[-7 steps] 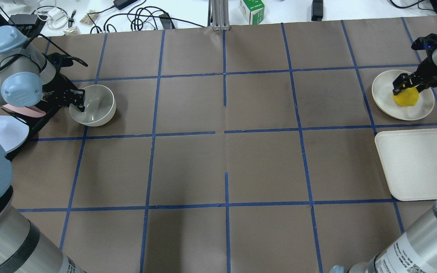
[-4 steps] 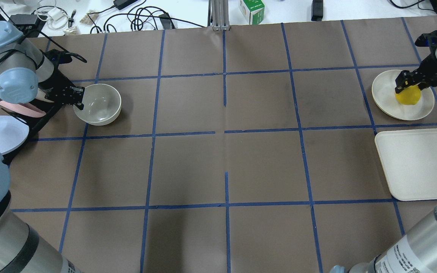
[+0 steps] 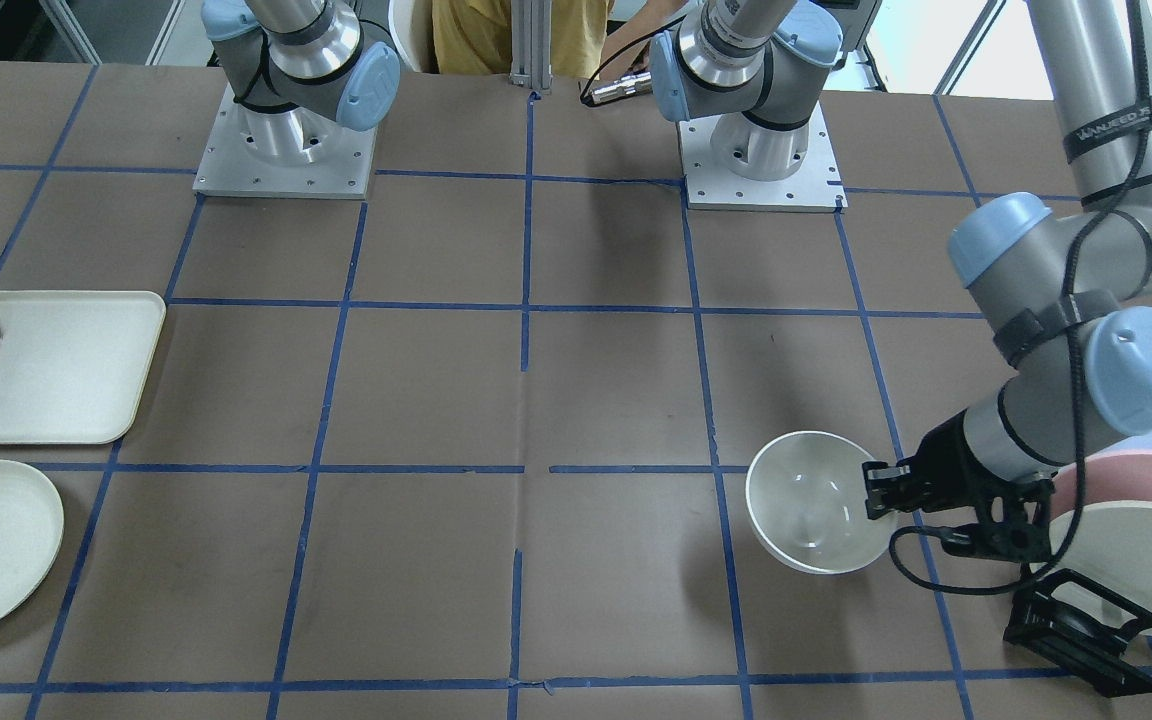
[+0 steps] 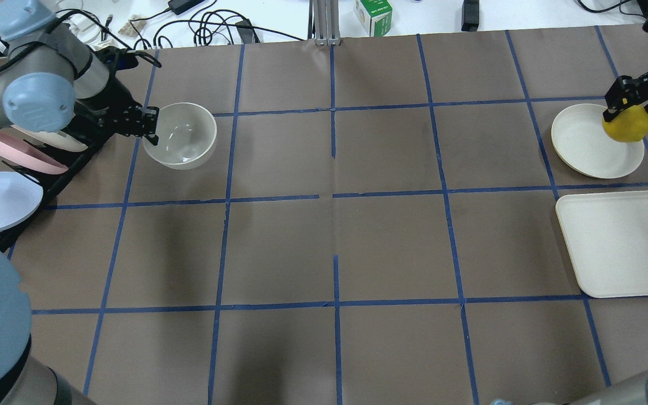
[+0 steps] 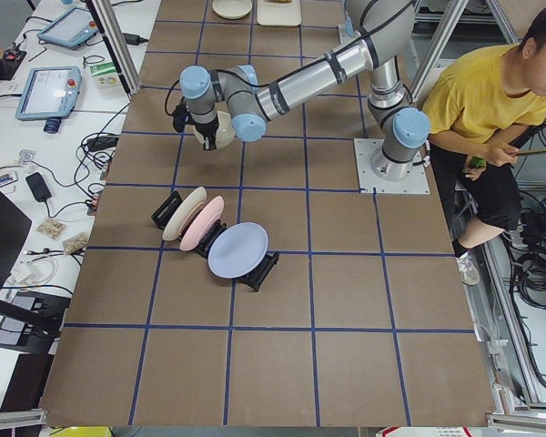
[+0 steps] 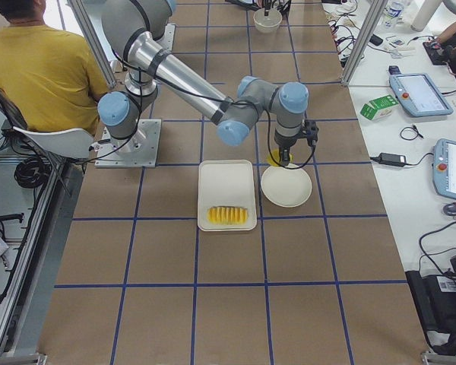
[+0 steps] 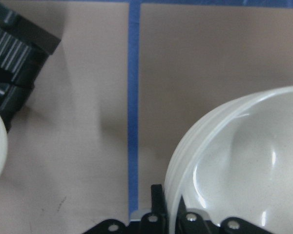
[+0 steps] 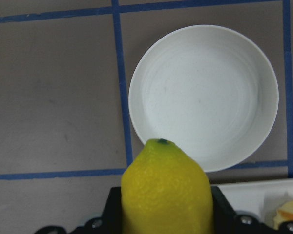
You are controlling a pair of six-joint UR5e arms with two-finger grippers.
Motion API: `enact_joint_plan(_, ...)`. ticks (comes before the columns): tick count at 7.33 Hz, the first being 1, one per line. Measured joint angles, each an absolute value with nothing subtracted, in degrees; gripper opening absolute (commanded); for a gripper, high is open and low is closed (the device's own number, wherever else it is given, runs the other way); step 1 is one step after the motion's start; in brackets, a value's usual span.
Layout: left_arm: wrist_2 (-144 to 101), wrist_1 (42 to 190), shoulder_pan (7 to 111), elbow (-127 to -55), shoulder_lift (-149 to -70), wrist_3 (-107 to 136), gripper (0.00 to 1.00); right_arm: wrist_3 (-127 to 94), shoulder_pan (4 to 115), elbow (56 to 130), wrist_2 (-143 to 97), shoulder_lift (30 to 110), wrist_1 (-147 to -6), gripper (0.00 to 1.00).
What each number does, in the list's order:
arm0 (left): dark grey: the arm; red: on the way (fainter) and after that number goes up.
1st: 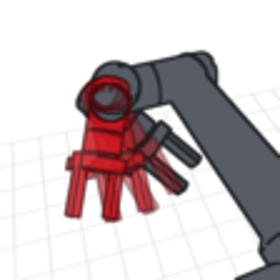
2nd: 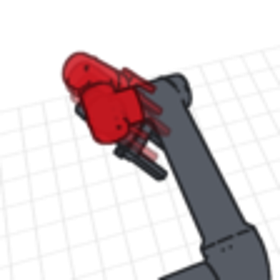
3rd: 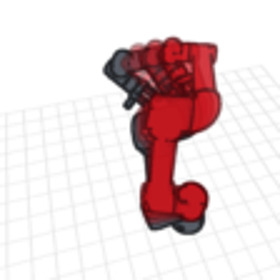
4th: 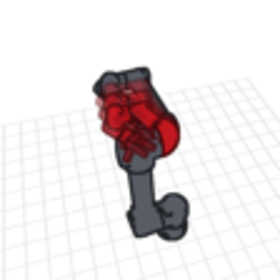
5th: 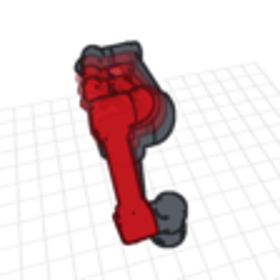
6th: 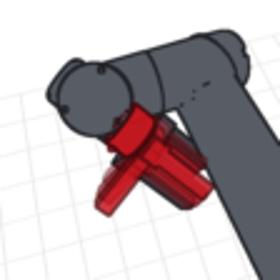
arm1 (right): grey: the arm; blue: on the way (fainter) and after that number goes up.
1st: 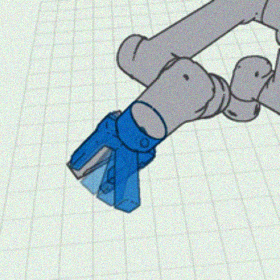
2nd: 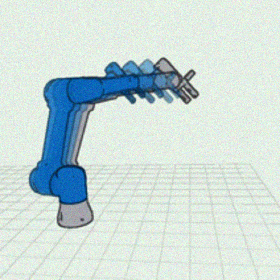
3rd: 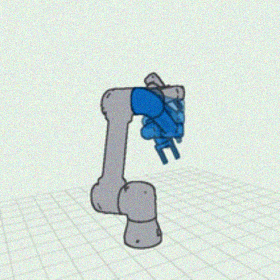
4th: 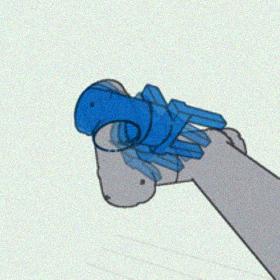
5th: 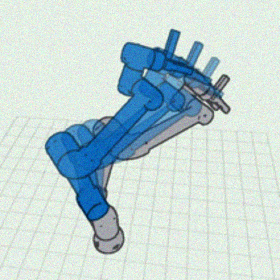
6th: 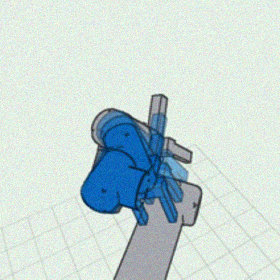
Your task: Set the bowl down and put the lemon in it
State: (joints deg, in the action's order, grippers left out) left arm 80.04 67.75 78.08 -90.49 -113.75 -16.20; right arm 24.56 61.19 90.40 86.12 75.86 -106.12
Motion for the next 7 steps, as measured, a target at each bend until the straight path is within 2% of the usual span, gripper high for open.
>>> enact_joint_plan(1,77.42,67.32,82.93,-90.75,-113.58,-11.77,0.00,20.98,62.74,90.46,85.78,79.11,-102.28,0.00)
enact_joint_plan(4,75.52,56.81,97.65,-94.53,-115.26,6.65,0.00,8.30,73.47,90.49,86.14,81.34,-98.65,0.00)
enact_joint_plan(7,76.06,44.71,100.84,-102.94,-115.53,11.52,0.00,-0.23,81.08,90.94,86.38,81.42,-96.49,0.00)
